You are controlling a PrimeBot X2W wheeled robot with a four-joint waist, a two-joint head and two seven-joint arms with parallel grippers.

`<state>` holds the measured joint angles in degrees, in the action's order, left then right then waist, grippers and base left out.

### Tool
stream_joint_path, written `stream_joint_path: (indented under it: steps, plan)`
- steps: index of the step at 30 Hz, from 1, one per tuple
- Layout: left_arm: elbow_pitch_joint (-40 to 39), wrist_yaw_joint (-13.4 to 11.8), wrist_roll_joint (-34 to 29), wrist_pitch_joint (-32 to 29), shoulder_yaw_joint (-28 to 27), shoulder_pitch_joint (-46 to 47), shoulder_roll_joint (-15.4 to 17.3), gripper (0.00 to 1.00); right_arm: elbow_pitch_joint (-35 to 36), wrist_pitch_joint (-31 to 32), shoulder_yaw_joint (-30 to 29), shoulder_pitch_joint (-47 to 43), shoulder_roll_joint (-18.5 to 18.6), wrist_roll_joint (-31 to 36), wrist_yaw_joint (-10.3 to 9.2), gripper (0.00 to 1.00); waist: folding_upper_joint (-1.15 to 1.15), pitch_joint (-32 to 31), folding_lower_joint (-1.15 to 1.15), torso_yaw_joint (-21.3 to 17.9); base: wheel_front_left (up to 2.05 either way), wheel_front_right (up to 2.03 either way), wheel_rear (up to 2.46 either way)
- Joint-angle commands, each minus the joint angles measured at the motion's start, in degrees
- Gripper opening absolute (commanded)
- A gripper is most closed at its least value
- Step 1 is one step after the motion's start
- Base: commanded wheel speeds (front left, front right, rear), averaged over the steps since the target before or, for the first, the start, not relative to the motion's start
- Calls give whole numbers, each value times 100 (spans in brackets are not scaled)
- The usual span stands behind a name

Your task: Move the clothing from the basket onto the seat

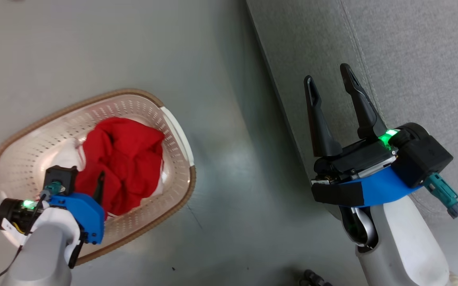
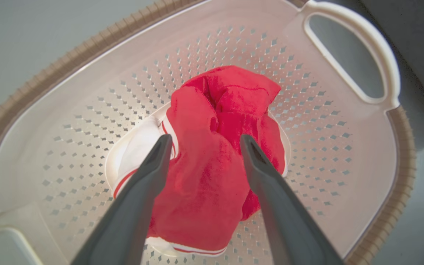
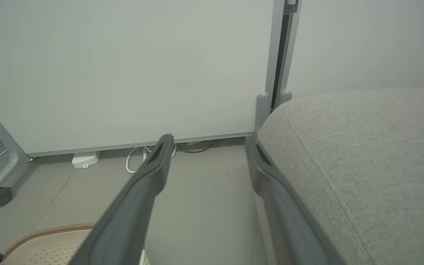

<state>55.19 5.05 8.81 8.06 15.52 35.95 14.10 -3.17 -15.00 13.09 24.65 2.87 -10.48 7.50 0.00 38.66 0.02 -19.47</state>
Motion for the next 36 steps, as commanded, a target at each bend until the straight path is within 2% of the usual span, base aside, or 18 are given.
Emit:
stream_joint_path:
  steps: [1,7,13,14,15,28,36]
  plan:
    - [48,17,-39,-25,36,88,100,100,36,-23,29,89,1,-20,-2,100,0,371,-2,-299,0,0,0]
    - [278,-74,-76,-122,57,362,325,100,176,-14,110,216,1,-126,-2,100,0,768,-2,-377,0,0,0]
    - [514,-181,27,-277,1,618,373,100,230,-15,172,276,3,-189,-2,100,0,983,-2,-407,0,0,0]
    - [551,-189,30,-309,2,647,373,47,228,-15,175,284,2,-201,-2,100,0,999,-2,-408,0,0,0]
    - [584,-190,46,-318,7,678,368,0,221,-15,176,287,2,-212,-2,100,0,1008,-2,-409,0,0,0]
    - [905,-90,124,-164,139,830,246,0,84,-14,153,336,2,-174,-2,100,0,815,-2,-323,0,0,0]
    - [1179,-22,243,45,229,636,-136,0,-222,-14,26,100,6,113,-2,100,0,12,-2,-9,0,0,0]
